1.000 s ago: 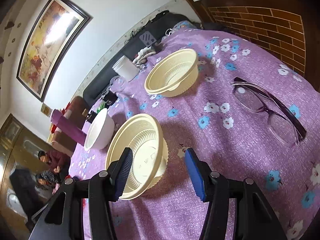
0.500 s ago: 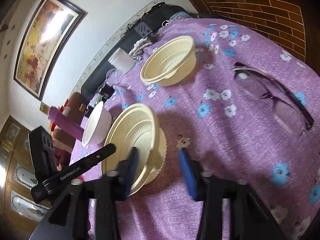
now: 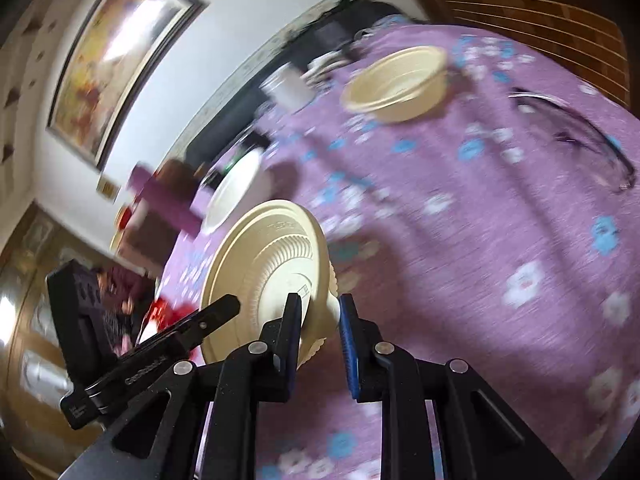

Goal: Organize plates and bowls
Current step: 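Lift the stacked beige bowls with the left tool and carry them to the red plates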

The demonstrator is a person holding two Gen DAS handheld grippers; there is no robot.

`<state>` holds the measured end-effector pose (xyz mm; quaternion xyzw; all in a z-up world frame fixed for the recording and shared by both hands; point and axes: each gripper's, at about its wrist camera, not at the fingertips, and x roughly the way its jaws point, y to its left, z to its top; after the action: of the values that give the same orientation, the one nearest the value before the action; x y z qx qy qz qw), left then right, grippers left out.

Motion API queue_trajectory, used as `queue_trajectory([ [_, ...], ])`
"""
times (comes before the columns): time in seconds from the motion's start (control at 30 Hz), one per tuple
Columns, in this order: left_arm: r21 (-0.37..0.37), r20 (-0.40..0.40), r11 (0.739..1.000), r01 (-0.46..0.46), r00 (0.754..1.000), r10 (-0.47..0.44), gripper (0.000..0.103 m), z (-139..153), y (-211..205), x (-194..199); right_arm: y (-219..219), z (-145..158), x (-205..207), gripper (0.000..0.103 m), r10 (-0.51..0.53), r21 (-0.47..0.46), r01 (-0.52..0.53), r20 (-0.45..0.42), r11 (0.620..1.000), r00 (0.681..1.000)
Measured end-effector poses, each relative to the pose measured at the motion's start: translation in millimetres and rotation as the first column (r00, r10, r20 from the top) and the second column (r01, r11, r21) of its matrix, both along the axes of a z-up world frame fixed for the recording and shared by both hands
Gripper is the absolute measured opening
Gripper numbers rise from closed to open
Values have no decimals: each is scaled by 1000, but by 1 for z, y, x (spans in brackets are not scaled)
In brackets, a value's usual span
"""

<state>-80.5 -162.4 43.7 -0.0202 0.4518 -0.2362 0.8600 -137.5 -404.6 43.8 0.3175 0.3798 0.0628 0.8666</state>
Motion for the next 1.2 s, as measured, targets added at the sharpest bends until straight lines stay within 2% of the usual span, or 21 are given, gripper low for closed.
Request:
queue_trajectory([
  [0.13, -2, 6, 998, -69, 998, 69, 38, -5, 32, -6, 44, -5, 11, 23, 91, -61, -90, 6, 994, 996],
  [0.3, 28, 8, 994, -109, 994, 109, 38, -17, 47, -2, 69, -12, 17, 25, 105, -137, -103, 7, 985, 994],
  [0.37, 17, 8, 994, -105, 994, 105, 37, -19, 48, -3, 70, -13, 14, 27, 104, -144, -102, 9, 984, 994],
  [0.57, 27, 69, 997, -76, 995, 74, 29, -18, 38, -18, 74, -13, 10, 27, 94, -172, -89, 17, 981, 995],
  [0.67, 51, 101, 996, -75, 993, 69, 29, -17, 35, -25, 76, -11, 5, 26, 82, -185, -75, 34, 980, 996],
  [0.83, 44, 117, 995, -92, 989, 86, 29, -15, 43, -32, 80, -10, -1, 26, 87, -178, -76, 52, 981, 995],
  [1.0, 57, 191, 992, -115, 976, 102, 29, -7, 48, -52, 89, -9, -14, 26, 90, -180, -74, 79, 981, 993],
  [1.2, 45, 226, 991, -122, 968, 109, 29, 8, 63, -66, 100, 3, -27, 26, 99, -183, -77, 117, 980, 988],
])
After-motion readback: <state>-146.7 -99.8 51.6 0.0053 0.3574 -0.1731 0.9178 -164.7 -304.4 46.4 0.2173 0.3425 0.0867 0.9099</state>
